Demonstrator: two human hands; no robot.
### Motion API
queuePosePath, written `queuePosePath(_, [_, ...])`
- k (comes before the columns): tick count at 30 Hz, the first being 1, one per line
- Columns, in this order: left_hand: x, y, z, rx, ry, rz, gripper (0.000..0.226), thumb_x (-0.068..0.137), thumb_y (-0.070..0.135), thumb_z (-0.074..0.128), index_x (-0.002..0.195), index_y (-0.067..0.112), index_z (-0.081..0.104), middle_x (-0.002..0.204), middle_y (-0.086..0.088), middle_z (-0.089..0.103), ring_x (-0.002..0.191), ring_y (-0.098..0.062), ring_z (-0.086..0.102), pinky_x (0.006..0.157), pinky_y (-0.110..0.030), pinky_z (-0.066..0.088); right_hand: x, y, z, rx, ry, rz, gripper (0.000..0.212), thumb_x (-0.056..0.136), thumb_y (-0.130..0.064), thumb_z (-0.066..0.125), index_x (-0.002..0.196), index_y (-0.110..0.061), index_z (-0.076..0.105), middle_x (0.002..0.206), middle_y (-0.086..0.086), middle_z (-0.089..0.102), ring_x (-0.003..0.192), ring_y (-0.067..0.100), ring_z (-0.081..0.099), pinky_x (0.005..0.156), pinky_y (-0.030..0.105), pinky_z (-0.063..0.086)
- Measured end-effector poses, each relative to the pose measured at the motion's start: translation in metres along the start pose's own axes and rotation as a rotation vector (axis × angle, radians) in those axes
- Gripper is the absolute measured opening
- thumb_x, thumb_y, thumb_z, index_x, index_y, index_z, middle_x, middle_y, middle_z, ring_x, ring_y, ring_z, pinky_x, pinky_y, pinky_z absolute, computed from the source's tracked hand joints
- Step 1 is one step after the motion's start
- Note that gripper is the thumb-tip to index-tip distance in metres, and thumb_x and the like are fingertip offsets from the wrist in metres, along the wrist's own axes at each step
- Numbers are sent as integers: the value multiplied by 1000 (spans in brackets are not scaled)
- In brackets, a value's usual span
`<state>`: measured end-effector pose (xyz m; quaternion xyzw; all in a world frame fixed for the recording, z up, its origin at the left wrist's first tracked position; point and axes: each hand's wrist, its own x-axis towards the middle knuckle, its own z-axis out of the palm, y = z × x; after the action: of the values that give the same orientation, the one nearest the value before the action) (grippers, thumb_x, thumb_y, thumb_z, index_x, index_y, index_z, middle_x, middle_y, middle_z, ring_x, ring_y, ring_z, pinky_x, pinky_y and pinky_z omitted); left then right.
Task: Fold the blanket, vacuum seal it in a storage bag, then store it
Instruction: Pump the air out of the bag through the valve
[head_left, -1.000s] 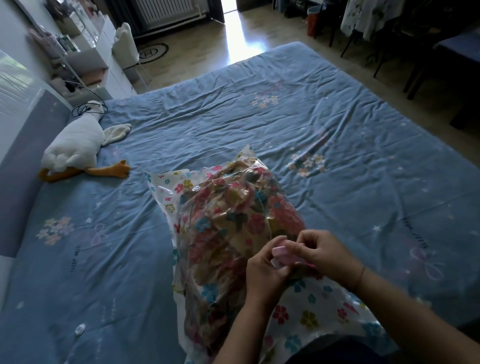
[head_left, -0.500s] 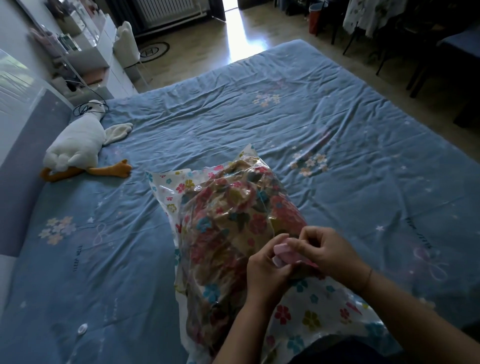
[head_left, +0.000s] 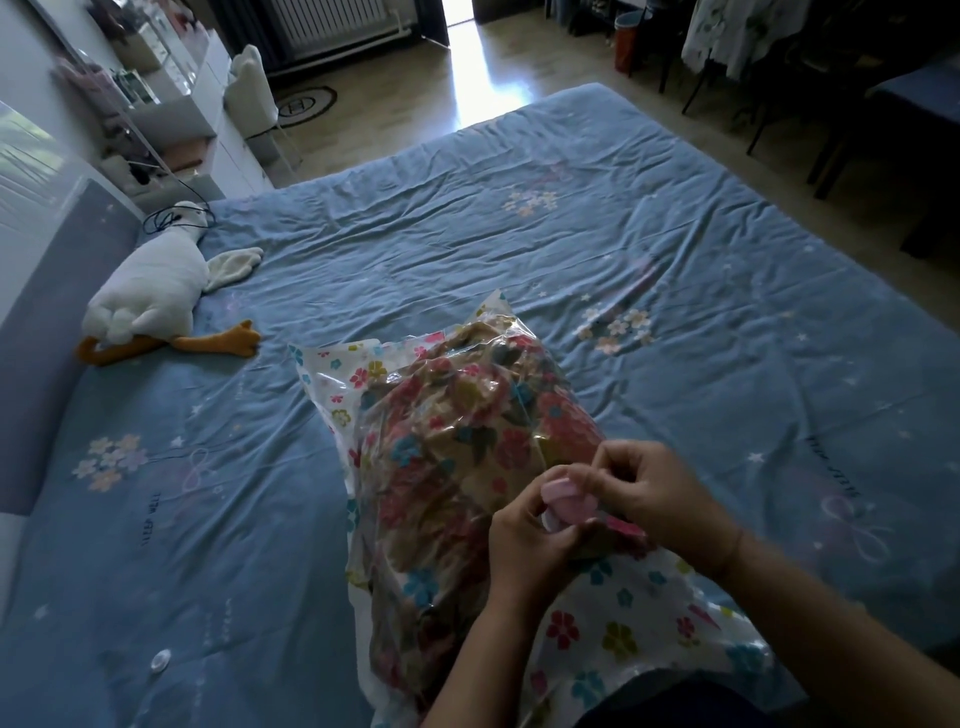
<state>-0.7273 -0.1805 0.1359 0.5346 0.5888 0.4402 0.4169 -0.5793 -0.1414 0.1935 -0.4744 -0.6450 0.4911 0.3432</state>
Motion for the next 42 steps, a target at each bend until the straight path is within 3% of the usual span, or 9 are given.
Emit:
queuePosePath(5, [3,-1,-3,-9,-16,-24,36,67,28,87,101,25,72,91,14,74,84,-2,68,74,-17,53,-1,-60,-16,353,9,-206,37,81,-26,68,59,-4,48,53,3,42,49,14,38,47,20,35])
queuePosePath(8, [-7,0,-2,15,16,-32,39,68,24,87,105,22,73,96,14,74,89,-1,68,77,-18,53,-6,-35,-4,230,12,-102,48,77,-48,68,60,-8,49,55,12,49,49,26,41,49,35,39])
queuePosePath(12, [-13,-3,1,35,26,-31,50,67,15,86,103,44,67,100,22,72,94,2,68,83,-23,56,-15,14,9,-74,-3,83,65,58,-83,57,56,-18,52,52,-3,49,49,8,43,52,33,36])
queuePosePath(20, [-5,0,-4,8,3,-48,41,68,31,87,105,22,72,94,14,74,88,-1,68,76,-18,53,-6,-60,-14,298,18,-211,37,82,-26,66,59,-3,47,52,0,40,48,11,37,46,19,34])
queuePosePath(25, [-5,1,0,-16,16,-37,43,70,11,86,104,33,71,97,22,73,94,2,68,79,-13,51,-4,4,4,-74,11,44,59,70,-67,64,60,-10,52,54,0,49,50,9,44,51,32,37])
queuePosePath(30, [-2,0,-4,9,-2,-27,37,70,26,87,104,26,73,97,14,74,91,3,67,77,-15,52,-3,-23,1,81,37,-62,59,76,-53,68,61,2,51,54,12,49,50,14,44,50,29,38])
queuePosePath(34, [0,2,-4,18,-6,-41,45,67,34,87,108,25,71,97,14,74,90,1,67,79,-20,54,-4,-56,-10,309,36,-196,45,82,-28,66,60,4,44,52,-1,40,48,8,37,47,18,35])
queuePosePath(39, [-4,0,-2,34,-18,1,41,70,26,85,108,33,71,100,15,73,95,-3,69,83,-28,57,-6,-2,9,-29,17,74,59,73,-67,63,60,-11,51,54,4,48,50,11,44,52,43,41])
queuePosePath(42, [-6,-1,-5,13,-6,-16,39,70,26,85,106,32,71,100,14,73,95,-4,69,83,-28,57,-9,-1,11,-42,33,48,60,73,-65,64,60,-8,52,52,-2,47,48,7,43,51,34,39])
